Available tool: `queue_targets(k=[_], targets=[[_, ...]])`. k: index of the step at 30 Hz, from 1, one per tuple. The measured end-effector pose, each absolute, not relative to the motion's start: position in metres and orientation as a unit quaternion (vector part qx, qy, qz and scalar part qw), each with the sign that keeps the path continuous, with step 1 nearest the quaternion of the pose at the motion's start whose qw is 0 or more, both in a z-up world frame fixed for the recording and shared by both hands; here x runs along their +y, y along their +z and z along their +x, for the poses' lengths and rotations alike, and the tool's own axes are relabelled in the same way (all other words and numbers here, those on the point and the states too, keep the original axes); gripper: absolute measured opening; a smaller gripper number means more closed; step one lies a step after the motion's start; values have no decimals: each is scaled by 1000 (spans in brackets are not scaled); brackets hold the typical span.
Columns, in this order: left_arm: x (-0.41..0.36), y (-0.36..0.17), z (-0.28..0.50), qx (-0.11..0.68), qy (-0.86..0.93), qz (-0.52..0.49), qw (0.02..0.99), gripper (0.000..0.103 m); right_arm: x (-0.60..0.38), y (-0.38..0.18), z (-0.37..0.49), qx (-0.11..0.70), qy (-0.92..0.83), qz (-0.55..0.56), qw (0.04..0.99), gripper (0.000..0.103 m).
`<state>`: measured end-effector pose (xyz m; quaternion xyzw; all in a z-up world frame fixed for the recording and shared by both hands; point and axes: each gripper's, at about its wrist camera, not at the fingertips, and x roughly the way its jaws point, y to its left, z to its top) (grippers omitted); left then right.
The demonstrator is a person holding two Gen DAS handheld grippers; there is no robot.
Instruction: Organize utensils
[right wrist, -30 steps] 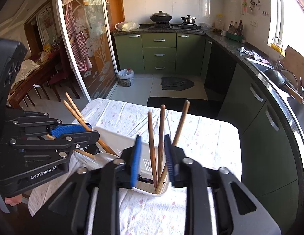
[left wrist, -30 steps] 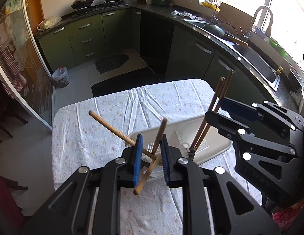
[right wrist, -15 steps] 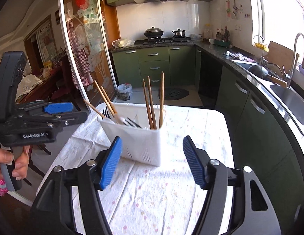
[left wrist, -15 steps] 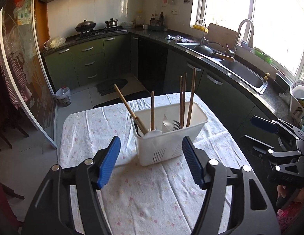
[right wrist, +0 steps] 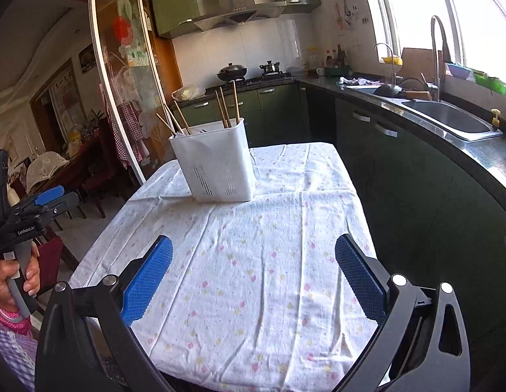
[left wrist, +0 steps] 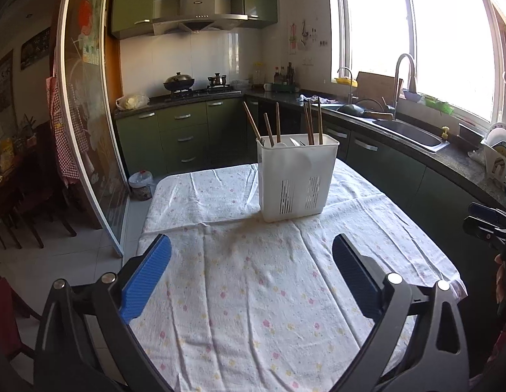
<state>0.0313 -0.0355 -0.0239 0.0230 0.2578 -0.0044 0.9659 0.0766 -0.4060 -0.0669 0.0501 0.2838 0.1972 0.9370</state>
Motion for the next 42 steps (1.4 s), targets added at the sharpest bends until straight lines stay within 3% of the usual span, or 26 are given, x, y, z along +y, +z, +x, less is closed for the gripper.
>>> queue_targets(k=[14, 42], targets=[[-35, -17, -34, 223, 2, 10, 975, 96, -414, -31, -21, 203, 201, 22, 958, 98], [-36, -20, -37, 226, 12, 28, 974, 96, -417, -21, -27, 182, 198, 47, 962, 98]])
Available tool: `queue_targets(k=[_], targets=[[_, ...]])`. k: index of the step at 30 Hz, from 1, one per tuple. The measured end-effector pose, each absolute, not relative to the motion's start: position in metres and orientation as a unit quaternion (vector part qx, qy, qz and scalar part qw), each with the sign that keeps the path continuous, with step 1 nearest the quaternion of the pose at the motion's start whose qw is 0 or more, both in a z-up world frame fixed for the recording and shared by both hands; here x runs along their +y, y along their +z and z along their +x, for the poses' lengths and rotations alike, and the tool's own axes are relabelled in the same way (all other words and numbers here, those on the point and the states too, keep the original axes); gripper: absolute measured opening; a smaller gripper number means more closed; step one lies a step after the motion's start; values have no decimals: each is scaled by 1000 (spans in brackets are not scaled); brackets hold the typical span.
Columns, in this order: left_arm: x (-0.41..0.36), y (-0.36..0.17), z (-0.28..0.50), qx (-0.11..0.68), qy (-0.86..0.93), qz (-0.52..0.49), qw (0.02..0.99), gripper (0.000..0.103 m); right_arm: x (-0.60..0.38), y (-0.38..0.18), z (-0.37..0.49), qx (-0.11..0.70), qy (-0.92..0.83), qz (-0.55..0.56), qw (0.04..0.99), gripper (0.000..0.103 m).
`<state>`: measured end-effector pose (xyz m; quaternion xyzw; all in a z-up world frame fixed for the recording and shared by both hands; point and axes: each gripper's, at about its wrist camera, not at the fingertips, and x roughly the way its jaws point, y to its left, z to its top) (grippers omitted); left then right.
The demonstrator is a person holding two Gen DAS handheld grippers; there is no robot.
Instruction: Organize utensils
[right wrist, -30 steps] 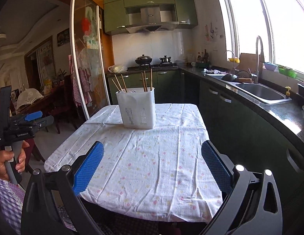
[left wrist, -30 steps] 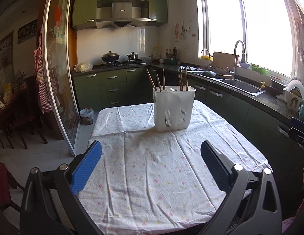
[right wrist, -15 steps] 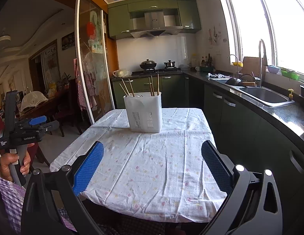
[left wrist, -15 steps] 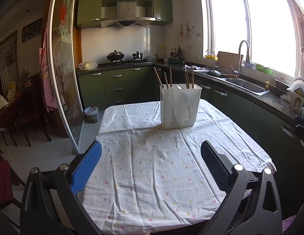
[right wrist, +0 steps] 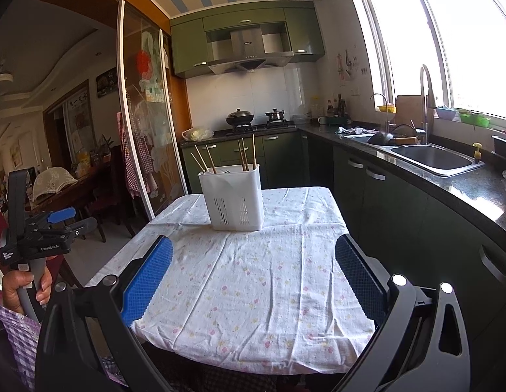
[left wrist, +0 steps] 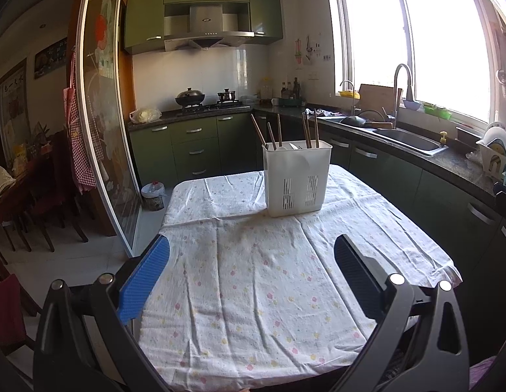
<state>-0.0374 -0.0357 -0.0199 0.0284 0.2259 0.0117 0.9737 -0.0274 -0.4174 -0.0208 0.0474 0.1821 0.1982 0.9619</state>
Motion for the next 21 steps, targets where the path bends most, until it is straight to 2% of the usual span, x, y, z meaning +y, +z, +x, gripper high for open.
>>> queue_targets(k=[21], targets=[[-35, -18, -37, 227, 8, 30, 973, 96, -415, -19, -30, 179, 200, 53, 962, 98]])
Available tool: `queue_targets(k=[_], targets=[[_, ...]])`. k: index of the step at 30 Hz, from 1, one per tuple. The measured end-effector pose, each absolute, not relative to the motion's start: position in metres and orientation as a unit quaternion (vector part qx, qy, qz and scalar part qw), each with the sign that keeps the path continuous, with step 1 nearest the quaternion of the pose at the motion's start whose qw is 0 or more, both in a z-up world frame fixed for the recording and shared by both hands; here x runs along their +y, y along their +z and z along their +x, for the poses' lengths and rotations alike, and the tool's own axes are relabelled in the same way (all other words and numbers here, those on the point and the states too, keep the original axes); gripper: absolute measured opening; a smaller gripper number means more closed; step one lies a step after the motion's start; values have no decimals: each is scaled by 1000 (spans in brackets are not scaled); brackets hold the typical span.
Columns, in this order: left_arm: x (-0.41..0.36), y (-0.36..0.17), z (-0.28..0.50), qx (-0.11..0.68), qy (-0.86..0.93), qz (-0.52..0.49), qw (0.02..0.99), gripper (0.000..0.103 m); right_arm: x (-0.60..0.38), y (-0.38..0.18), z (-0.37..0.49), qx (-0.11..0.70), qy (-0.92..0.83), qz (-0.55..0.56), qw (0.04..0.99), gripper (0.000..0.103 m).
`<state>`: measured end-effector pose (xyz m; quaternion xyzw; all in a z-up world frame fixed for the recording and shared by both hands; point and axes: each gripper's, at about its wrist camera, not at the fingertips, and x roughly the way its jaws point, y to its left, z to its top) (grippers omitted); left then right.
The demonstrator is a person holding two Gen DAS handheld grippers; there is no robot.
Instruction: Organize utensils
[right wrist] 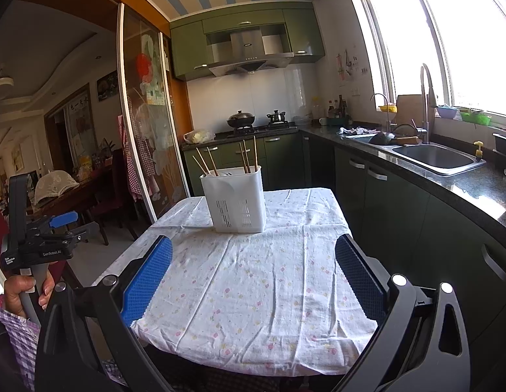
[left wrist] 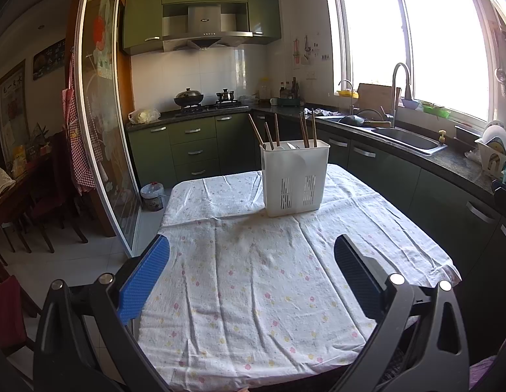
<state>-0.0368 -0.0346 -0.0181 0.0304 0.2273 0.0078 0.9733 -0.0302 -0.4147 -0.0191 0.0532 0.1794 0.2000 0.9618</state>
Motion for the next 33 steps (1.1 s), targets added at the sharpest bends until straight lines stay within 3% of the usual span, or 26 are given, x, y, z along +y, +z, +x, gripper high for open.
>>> queue_targets(k=[33], targets=[[-32, -15, -36, 225, 9, 33, 974, 96, -412, -26, -27, 187, 201, 54, 960, 98]])
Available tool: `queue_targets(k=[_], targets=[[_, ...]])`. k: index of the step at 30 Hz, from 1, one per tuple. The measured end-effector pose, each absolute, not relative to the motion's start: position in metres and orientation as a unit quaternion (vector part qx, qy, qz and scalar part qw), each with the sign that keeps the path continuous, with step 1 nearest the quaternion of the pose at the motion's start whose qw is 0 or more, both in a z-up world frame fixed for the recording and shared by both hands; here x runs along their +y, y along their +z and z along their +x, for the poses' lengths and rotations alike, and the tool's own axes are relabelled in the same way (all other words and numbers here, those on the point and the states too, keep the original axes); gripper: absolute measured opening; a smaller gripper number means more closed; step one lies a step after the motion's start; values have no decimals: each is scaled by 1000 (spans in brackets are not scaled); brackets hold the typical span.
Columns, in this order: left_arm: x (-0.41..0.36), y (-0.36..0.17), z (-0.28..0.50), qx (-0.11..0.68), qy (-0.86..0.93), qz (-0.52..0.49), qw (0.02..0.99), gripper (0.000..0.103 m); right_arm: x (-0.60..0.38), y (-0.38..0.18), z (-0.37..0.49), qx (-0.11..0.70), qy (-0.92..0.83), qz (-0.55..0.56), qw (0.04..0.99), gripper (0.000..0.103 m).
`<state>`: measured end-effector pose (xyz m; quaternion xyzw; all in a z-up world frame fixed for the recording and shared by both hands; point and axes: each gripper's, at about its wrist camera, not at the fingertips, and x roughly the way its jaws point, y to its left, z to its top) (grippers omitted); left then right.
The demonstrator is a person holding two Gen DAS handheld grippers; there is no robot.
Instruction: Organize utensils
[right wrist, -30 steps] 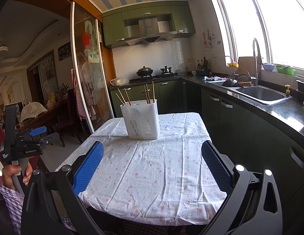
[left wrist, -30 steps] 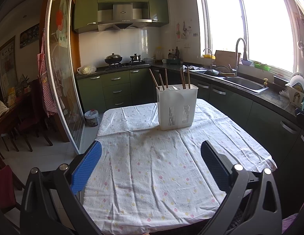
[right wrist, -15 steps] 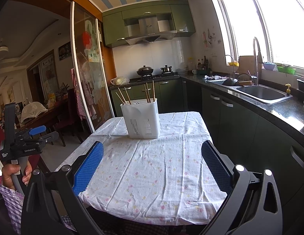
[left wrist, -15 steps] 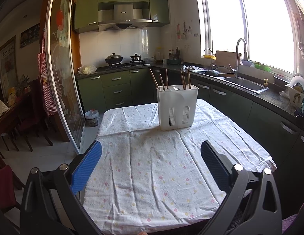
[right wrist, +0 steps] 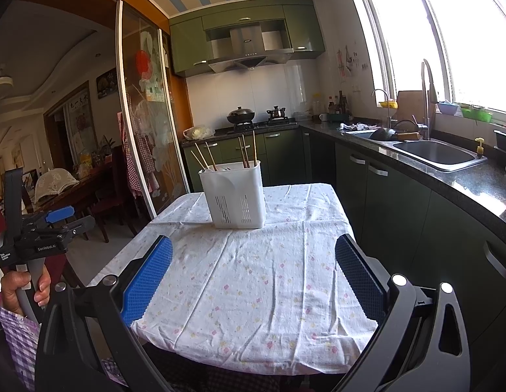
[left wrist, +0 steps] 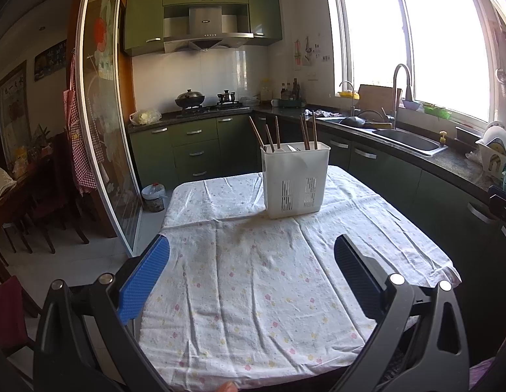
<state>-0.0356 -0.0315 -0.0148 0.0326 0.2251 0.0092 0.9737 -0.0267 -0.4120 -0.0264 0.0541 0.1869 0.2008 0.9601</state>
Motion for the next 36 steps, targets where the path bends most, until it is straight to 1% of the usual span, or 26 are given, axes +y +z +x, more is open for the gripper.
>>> queue_targets(k=[36], targets=[[-22, -21, -30, 226, 17, 16, 974, 96, -411, -37, -22, 194, 202, 47, 959, 98]])
